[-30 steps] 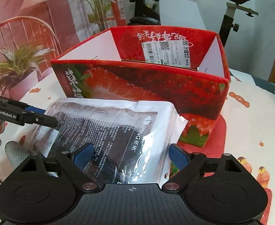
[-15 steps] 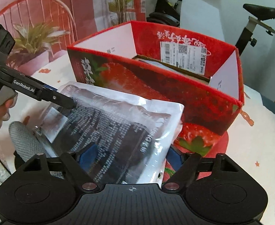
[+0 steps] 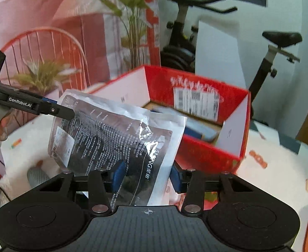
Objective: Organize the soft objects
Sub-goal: 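Lift the clear bag with both tools and carry it over the red box, then lower the clear bag into the red box and open both tools, then move both tools from the box down to the grey knit cloth, then close the left tool on the grey knit cloth while the right tool grips its other end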
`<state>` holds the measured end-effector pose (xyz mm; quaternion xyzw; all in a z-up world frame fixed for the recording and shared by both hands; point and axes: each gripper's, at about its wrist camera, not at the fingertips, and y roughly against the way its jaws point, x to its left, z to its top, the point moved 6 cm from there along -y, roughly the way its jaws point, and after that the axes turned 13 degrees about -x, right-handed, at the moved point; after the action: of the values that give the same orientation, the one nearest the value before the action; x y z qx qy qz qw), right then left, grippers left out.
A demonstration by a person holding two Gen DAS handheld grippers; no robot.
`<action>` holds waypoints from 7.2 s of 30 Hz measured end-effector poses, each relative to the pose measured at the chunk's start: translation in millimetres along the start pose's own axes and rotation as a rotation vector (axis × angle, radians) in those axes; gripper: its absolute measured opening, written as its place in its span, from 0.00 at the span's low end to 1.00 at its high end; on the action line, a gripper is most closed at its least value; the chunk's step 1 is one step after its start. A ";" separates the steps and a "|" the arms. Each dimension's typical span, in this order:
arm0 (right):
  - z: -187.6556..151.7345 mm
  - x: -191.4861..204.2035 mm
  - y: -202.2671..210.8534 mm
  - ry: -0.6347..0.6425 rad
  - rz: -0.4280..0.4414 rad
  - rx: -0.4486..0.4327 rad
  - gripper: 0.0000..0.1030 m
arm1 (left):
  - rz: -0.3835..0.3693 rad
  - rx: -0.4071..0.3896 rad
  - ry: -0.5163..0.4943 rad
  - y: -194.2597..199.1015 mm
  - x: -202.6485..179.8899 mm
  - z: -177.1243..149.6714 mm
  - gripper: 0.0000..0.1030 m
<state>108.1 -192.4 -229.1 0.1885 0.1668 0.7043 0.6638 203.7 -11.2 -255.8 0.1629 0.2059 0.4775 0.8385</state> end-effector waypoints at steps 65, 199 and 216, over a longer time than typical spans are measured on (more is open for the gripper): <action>58.9 -99.5 -195.5 0.464 -0.207 0.035 0.19 | 0.100 -0.095 -0.054 -166.1 32.1 131.8 0.38; -141.9 8.2 26.2 -0.274 -0.199 0.099 0.86 | 0.216 0.058 0.160 48.5 -18.8 -126.5 0.23; -122.9 26.6 39.4 -0.199 -0.143 0.016 0.26 | 0.207 0.053 0.174 48.2 -17.0 -127.7 0.18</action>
<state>12.6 -166.4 -316.2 0.2505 0.1188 0.6314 0.7242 96.6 7.5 -340.0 0.1631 0.2726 0.5684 0.7590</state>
